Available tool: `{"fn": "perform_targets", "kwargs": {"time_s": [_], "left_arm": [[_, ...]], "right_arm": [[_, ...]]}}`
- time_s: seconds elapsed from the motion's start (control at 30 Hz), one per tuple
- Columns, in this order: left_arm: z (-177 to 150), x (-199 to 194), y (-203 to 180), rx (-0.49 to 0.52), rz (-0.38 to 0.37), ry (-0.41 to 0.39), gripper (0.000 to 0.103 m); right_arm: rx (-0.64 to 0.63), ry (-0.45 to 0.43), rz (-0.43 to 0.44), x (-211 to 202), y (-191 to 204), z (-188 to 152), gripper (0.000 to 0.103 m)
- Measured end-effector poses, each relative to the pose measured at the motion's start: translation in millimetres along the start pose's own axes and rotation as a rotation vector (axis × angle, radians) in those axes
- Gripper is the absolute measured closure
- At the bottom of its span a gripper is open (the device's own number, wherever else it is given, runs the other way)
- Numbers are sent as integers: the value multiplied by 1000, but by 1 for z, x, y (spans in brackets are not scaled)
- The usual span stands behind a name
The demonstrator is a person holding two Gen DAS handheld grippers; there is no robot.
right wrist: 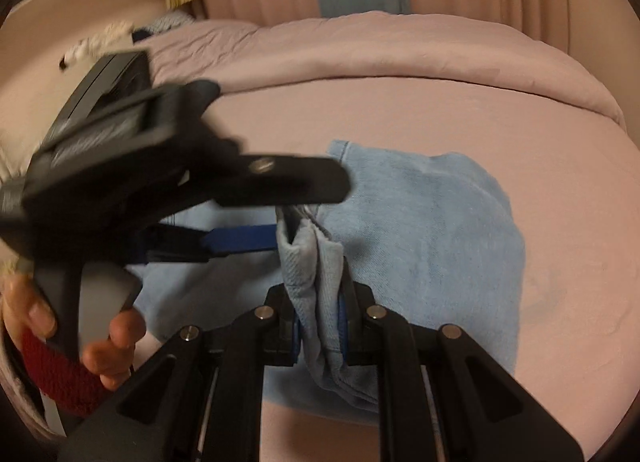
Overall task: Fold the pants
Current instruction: 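Grasp the stacked leg edges with the left gripper while the right gripper grasps beside it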
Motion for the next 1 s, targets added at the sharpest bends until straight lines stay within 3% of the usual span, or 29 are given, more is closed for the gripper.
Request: {"fn": "perform_targets", "kwargs": {"time_s": [0.03,0.1,0.3,0.43,0.6,0.73,1.0], "left_arm": [[-1,0,3,-2,-2,8,42],[-3,3,5,3,-4,38,44],[-2,-2,9,29,39,20,90],[3,-20,13,36,24,-43,95],[8,-41,29,31,79,-100,95],[6,-47,44,36,151,-116,95],[5,-58,46,60,186,-149,95]], "right_arm": [[-16,7,-9,3,2,1,88],[-53,23,-23,8,6,-1,88],[-216,26,-113,17,21,3,88],[-268,9,-136,21,28,12,88],[-330,-18,-100,28,47,22,88],[-352,3,-66,44,52,26,88],[-357,19,-47,53,44,26,87]]}}
Point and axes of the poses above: each gripper's, at about its wrist camera, not at the fingertips, and x roughly the way its jaws point, y to its left, z to its top, the point moved 6 cm from there along x, roughly the way its jaws point, and after that the axes turned 4 degrees about -x, right-handed, at the moved point
